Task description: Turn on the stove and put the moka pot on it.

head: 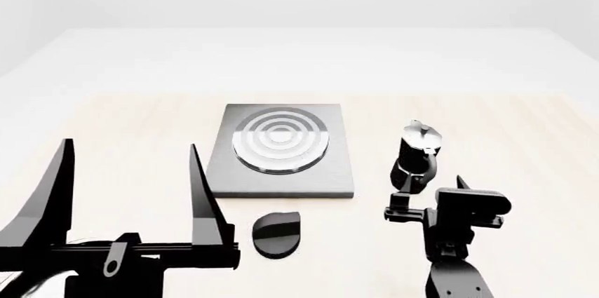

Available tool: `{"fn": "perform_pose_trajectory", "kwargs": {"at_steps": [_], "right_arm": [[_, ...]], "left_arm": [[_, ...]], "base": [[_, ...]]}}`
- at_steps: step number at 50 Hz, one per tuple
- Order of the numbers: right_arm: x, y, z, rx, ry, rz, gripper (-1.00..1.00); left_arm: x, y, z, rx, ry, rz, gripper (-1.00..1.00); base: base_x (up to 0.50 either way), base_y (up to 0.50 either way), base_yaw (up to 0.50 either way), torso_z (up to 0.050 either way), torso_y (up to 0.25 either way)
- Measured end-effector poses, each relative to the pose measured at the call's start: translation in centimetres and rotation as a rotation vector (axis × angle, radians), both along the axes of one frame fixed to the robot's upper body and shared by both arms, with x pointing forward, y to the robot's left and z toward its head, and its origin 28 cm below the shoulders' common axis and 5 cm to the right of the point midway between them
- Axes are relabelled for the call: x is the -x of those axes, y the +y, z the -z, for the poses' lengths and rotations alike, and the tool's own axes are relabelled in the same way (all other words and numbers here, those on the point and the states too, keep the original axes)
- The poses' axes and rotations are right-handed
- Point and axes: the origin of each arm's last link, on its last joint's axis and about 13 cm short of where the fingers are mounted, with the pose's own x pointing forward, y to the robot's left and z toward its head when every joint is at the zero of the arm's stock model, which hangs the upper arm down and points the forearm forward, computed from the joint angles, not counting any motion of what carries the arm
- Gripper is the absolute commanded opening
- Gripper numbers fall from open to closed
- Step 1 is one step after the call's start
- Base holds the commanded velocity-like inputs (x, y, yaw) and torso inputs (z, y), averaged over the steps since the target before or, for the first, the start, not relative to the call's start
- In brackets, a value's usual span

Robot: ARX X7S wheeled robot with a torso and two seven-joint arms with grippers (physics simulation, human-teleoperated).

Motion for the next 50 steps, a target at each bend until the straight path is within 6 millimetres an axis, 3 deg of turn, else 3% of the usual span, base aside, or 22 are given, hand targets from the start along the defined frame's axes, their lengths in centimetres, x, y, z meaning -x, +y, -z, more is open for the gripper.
{"fn": "perform_pose_trajectory", "kwargs": {"at_steps": [50], "right_arm": [[-2.1, -0.4, 1.2, 0.037, 0.042, 0.029, 1.0]], "left_arm": [[-0.3, -0.3, 0.3, 0.003, 0.014, 0.012, 1.0]], "base": [[0.0, 0.0, 0.0, 0.0, 0.0]]}}
